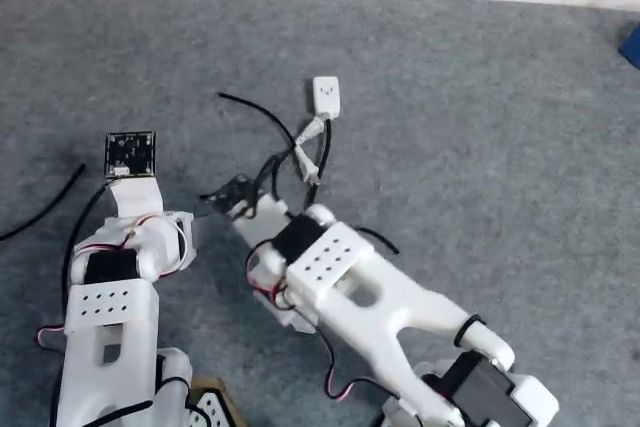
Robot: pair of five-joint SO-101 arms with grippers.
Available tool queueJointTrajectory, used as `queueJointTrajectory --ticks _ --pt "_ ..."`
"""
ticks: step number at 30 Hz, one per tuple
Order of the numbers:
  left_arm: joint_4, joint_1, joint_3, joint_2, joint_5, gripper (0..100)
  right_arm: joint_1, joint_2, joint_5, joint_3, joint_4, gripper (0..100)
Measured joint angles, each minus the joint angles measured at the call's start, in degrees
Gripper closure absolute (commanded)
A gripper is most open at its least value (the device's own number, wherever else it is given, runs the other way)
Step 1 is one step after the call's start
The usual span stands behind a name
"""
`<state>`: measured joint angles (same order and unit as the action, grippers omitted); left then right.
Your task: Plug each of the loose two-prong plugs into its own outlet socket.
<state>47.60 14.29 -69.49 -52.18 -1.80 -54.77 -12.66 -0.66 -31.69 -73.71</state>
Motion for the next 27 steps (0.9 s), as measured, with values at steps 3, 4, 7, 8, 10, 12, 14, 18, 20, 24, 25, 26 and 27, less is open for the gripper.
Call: queueJointTrajectory --ticks 3,4,7,8,10,12,14,18,20,24,25,26,27 --pt "0.00 0.00 0.00 0.00 0.00 70 -2.20 0.00 0.00 -0.18 2.02 84.4" --pt "0.00 0.00 0.00 0.00 0.00 70 -2.55 0.00 0.00 -0.79 2.29 84.4" --pt "0.00 0.00 -0.26 0.00 0.00 70 -2.81 0.00 -1.14 -3.08 2.64 84.4" --pt "0.00 0.00 -0.26 0.00 0.00 70 -2.46 0.00 -1.76 -3.60 2.64 84.4" --pt "0.00 -0.09 -0.26 0.00 0.00 70 -0.97 -0.35 -2.55 -4.84 2.64 84.4" --pt "0.00 -0.09 -0.26 0.00 0.00 70 1.32 -1.14 -2.99 -6.15 2.64 84.4" --pt "0.00 -0.09 -0.26 0.00 0.00 70 4.22 -1.76 -3.16 -7.82 2.64 84.4" --pt "0.00 -0.09 -0.26 0.00 0.00 70 9.85 -2.02 -6.24 -11.16 2.64 84.4" --pt "0.00 -0.09 -0.26 0.00 0.00 70 12.13 -2.02 -7.03 -12.13 2.64 84.4" --pt "0.00 -0.09 -0.26 0.00 0.00 70 13.36 -2.02 -7.30 -12.84 2.64 84.4" --pt "0.00 -0.09 -0.26 0.00 0.00 70 13.36 -2.02 -7.30 -12.92 2.64 84.4" --pt "0.00 -0.09 -0.26 0.00 0.00 70 13.36 -2.02 -7.30 -12.92 2.81 84.4" --pt "0.00 -0.09 -0.26 0.00 0.00 70 13.36 -2.02 -7.30 -12.92 3.25 84.4"
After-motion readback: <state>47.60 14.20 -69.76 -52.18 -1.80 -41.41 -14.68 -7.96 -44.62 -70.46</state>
